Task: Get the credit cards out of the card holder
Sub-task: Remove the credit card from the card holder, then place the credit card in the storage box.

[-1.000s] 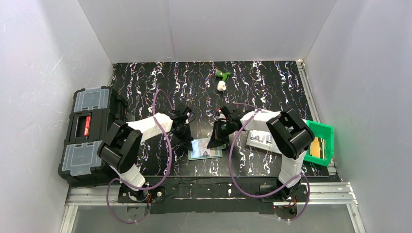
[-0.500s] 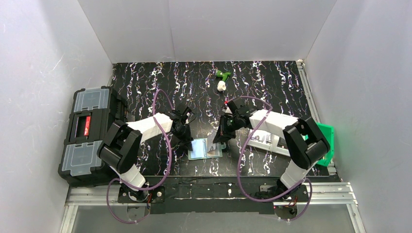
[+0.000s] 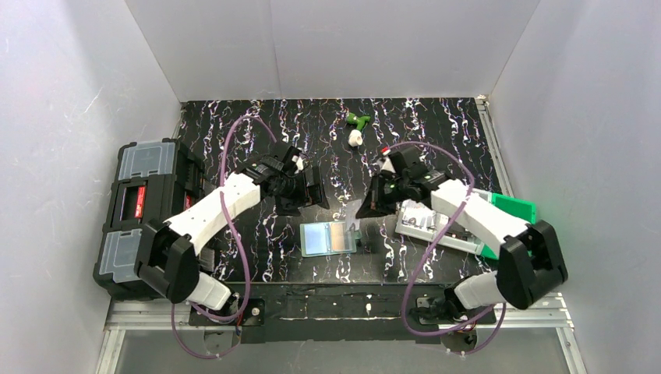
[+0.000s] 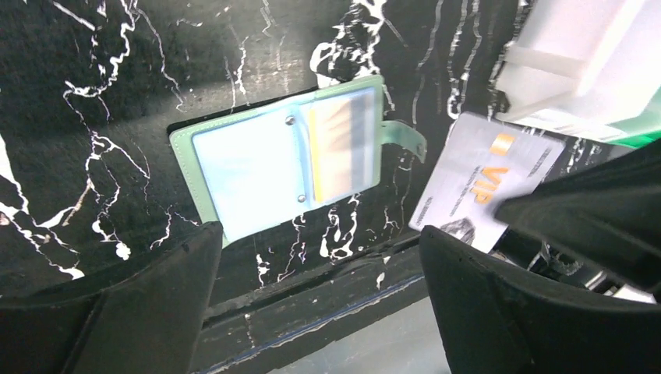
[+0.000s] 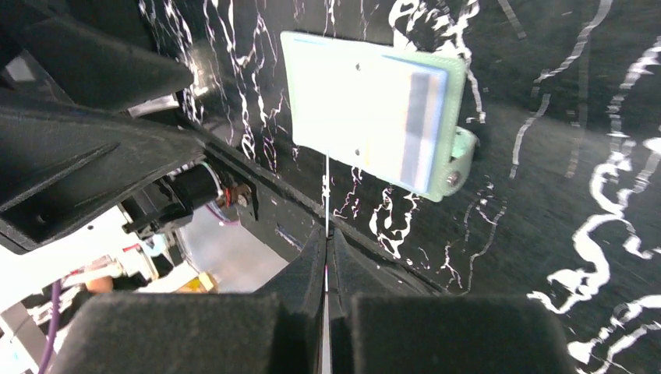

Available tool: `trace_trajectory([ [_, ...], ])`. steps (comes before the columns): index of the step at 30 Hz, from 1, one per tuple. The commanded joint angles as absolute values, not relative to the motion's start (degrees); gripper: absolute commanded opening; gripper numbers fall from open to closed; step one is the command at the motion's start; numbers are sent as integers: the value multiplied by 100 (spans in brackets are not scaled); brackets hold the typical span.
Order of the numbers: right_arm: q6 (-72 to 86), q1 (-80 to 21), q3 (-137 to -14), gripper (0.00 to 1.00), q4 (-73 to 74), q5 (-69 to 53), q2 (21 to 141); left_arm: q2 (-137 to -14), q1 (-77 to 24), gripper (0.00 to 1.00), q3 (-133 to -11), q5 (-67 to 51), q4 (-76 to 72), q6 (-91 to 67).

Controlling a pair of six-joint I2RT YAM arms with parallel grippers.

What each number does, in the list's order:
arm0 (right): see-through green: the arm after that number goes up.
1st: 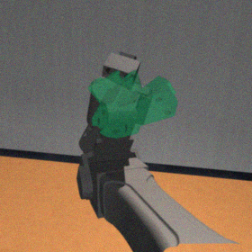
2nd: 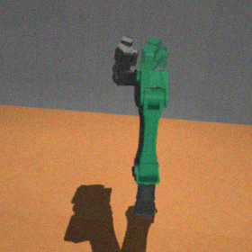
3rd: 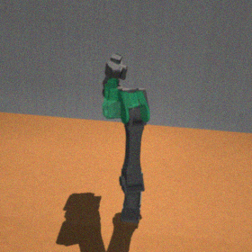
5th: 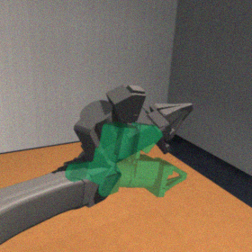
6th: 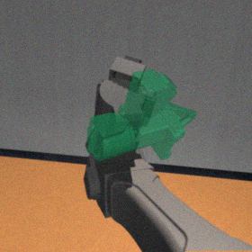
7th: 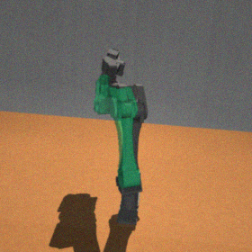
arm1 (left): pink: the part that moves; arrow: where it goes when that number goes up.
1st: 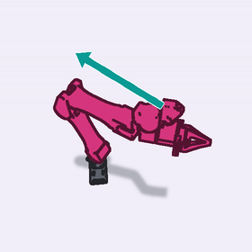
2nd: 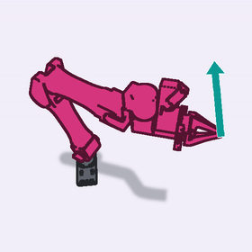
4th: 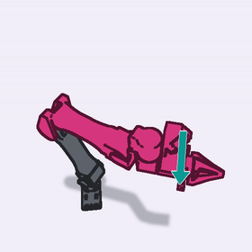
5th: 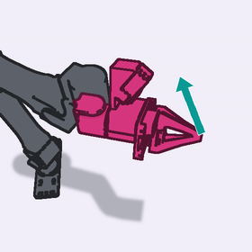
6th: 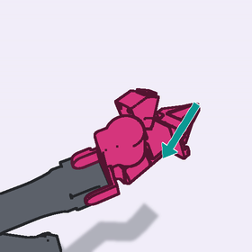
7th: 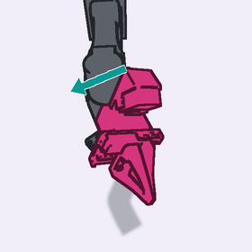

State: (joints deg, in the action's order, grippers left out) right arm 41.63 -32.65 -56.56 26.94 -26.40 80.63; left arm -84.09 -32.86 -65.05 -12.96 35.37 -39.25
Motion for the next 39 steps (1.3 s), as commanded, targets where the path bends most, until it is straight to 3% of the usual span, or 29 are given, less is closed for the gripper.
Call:
trace_trajectory([
  [1, 3969, -2622, -5534, 1, 3244, -2545, 7248, -8086, -3313, 98, -6792, -1415, 3975, -3743],
  [7, 3460, -1230, -5253, 1, 4045, -2424, 6259, -7990, -3314, 98, -6879, -1617, 4015, -3653],
  [12, 3032, -147, -5229, 1, 4514, -2426, 6225, -8047, -3313, 98, -6906, -1817, 3960, -3604],
  [33, 3086, 335, -5347, 2, 3774, -1955, 7642, -8018, -3313, 98, -6897, -1991, 3996, -3532],
  [39, 3119, 336, -5498, 27, 3965, -1795, 7835, -7999, -3313, 98, -6869, -1943, 4017, -3547],
])
